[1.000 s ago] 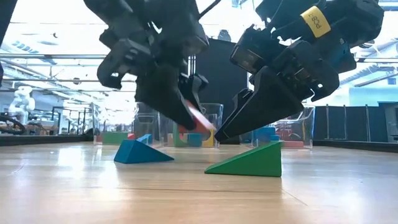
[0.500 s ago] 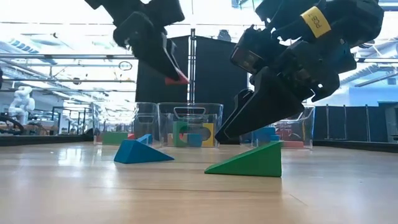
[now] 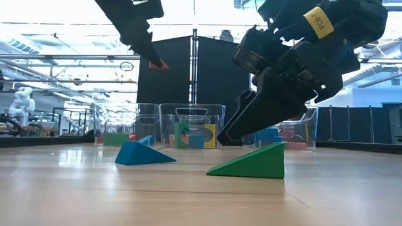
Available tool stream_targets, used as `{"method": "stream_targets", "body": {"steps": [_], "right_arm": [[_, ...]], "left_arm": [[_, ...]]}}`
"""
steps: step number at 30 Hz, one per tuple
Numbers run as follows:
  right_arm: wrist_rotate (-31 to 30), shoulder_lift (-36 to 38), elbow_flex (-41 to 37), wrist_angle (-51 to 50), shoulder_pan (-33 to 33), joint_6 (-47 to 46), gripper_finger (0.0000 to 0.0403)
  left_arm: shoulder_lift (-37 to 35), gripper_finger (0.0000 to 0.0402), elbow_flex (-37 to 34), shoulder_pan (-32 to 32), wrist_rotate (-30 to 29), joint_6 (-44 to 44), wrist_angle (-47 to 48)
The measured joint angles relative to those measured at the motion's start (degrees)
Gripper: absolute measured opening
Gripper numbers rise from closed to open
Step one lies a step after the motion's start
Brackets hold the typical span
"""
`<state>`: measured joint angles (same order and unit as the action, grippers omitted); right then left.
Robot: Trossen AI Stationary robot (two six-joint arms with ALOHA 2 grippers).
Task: Sort blocks by size
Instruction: Put the orange triangular block into the left transparent bin
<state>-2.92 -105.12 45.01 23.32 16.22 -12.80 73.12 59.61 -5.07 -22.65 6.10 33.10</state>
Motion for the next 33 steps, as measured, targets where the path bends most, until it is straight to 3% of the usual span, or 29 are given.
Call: {"method": "stream_targets", "body": {"steps": [11,20,29,33], "right_arm": [[0.0,0.0,0.0,0.0,0.0,-0.2,0.0249],[0.0,0.0,0.0,0.0,0.0,-0.2,0.0249],[0.0,0.0,0.0,0.4,0.0,-0.2,0.0249],[0.0,0.0,0.0,0.3,0.0,-0.2,0.0249]], "left_arm": [[0.3,0.0137,-2.6,-14.6,1.0,-0.6,0.5],[3.4,0.0137,-4.9,-29.6,17.3,0.2,-1.4],[14.3,0.0137,-5.0,-34.0,20.1,2.2,-1.6],[18.1,0.0137,-5.0,-34.6,24.5,2.8,-3.4]]}}
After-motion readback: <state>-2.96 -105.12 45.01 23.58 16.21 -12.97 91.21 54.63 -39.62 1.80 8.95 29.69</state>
